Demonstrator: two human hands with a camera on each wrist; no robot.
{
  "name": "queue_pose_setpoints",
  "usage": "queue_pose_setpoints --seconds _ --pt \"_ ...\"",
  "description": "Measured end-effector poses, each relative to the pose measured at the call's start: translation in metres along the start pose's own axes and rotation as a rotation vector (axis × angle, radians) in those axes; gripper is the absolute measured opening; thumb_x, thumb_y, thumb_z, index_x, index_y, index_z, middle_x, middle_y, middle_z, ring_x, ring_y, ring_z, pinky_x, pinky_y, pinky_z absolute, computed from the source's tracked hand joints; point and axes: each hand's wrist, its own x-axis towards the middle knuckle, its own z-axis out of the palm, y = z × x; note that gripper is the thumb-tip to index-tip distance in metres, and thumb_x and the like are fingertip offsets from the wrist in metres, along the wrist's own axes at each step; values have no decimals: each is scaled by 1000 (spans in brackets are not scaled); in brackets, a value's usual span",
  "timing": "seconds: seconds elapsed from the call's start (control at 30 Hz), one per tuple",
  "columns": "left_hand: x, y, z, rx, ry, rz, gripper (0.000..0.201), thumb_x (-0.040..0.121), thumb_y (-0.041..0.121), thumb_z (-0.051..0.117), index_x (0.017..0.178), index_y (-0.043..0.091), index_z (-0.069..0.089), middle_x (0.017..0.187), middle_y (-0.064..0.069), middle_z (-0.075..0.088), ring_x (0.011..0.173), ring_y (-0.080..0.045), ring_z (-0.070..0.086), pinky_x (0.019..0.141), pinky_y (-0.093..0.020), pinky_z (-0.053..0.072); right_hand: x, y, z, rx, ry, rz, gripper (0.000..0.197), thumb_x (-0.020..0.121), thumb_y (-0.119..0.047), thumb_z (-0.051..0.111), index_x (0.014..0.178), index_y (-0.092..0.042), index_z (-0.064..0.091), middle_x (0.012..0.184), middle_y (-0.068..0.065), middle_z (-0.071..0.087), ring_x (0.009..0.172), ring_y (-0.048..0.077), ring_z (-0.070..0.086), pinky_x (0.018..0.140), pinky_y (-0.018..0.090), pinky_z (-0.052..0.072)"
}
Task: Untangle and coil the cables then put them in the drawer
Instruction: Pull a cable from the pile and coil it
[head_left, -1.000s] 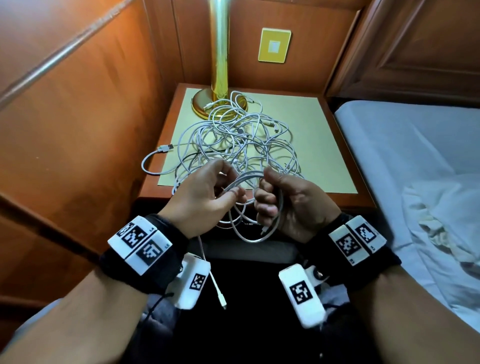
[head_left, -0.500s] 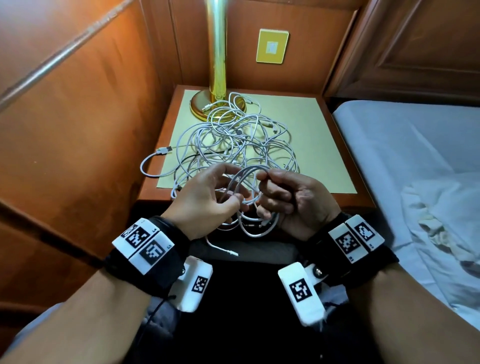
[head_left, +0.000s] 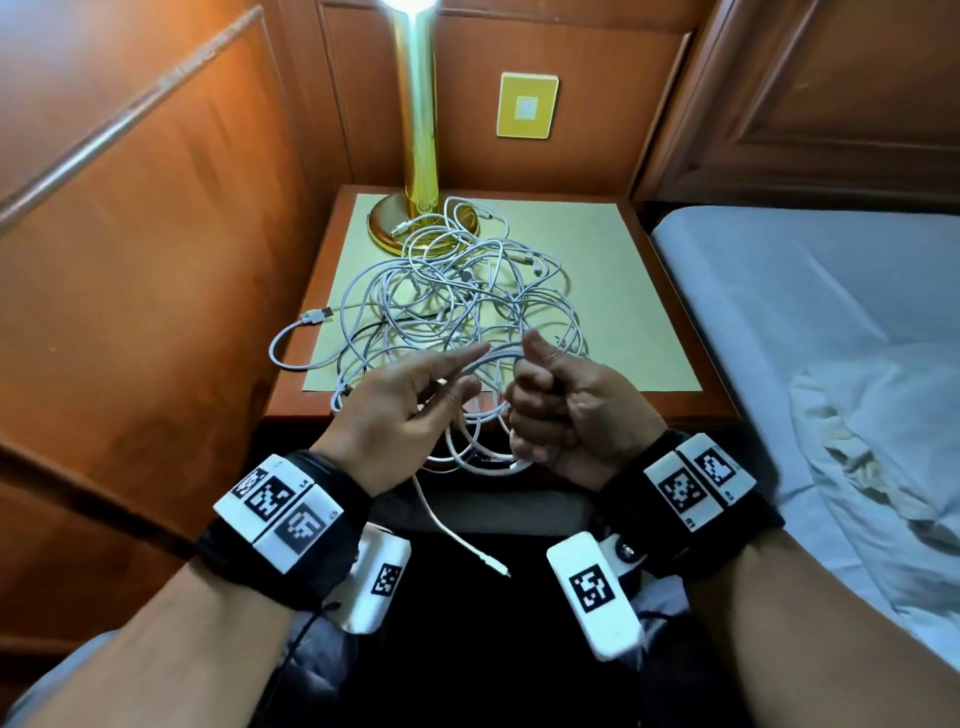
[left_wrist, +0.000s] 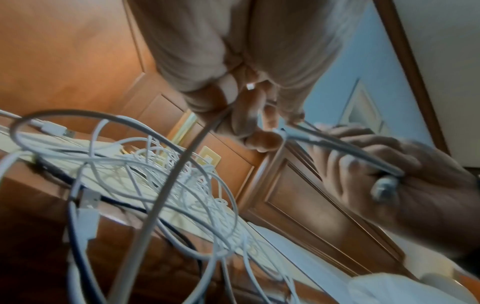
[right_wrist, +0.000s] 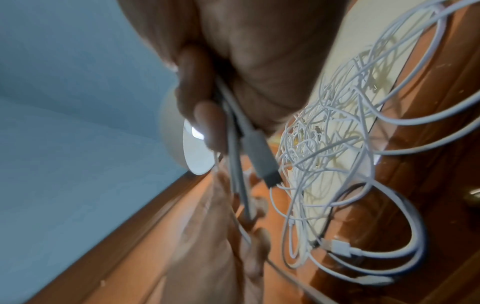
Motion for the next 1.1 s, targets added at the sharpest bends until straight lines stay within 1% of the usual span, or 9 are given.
queue_pose_setpoints --seconds 0.07,0.2,0.3,0.43,0.57,0.67,0.8,0.93,1.1 --pt "2 1 -8 -83 12 -63 27 94 33 67 121 35 68 102 6 73 84 -12 71 72 -32 59 -2 -6 -3 128 50 -91 44 103 -44 38 66 -21 40 50 -7 25 34 7 23 38 22 23" --pt "2 -8 -29 -8 144 -114 31 96 11 64 113 36 70 91 11 71 74 3 64 68 -15 50 -1 -19 -22 266 270 -320 36 104 -40 40 74 -21 42 52 -8 31 37 4 30 34 19 30" --pt "2 -21 -39 203 191 -107 33 96 9 64 116 34 72 100 3 68 90 -10 64 81 -21 51 3 -21 -34 209 406 -487 35 105 -38 41 75 -19 46 55 -6 37 41 8 36 38 21 33" --pt "1 -20 -25 337 36 33 31 93 -3 62 109 19 78 91 -1 62 82 -16 60 74 -11 45 2 -12 -31 -193 510 -599 40 106 -36 42 77 -11 54 58 6 55 50 23 57 53 35 52" --pt "0 -3 -3 244 -88 269 19 90 6 65 100 14 79 90 7 67 82 -5 64 76 -17 50 4 5 -19 -670 445 -582 38 106 -31 41 81 -8 58 67 15 67 66 31 71 68 43 59" --pt "-2 8 0 179 7 282 5 91 14 70 96 12 72 89 8 69 80 -10 66 72 -29 52 12 13 -17 -884 333 -457 40 106 -34 42 79 -11 61 61 8 67 53 22 64 55 32 50" --pt "-1 0 -6 205 129 261 23 94 33 64 104 12 65 85 6 62 67 -20 63 65 -34 50 14 21 -10 -824 196 -264 46 100 -45 47 65 -20 63 49 0 44 40 20 43 45 32 37" --pt "3 -6 -8 219 92 274 43 96 46 57 117 8 63 92 1 54 71 -4 52 64 -20 45 5 18 5 -425 107 -49 47 93 -50 57 68 -13 44 52 2 30 36 11 23 45 24 16" --pt "-2 -3 -4 138 -91 103 35 87 51 63 101 19 67 87 5 66 72 -17 63 65 -37 51 2 11 8 -255 60 -47 43 94 -41 53 61 -18 37 51 -3 24 39 9 17 44 22 12"
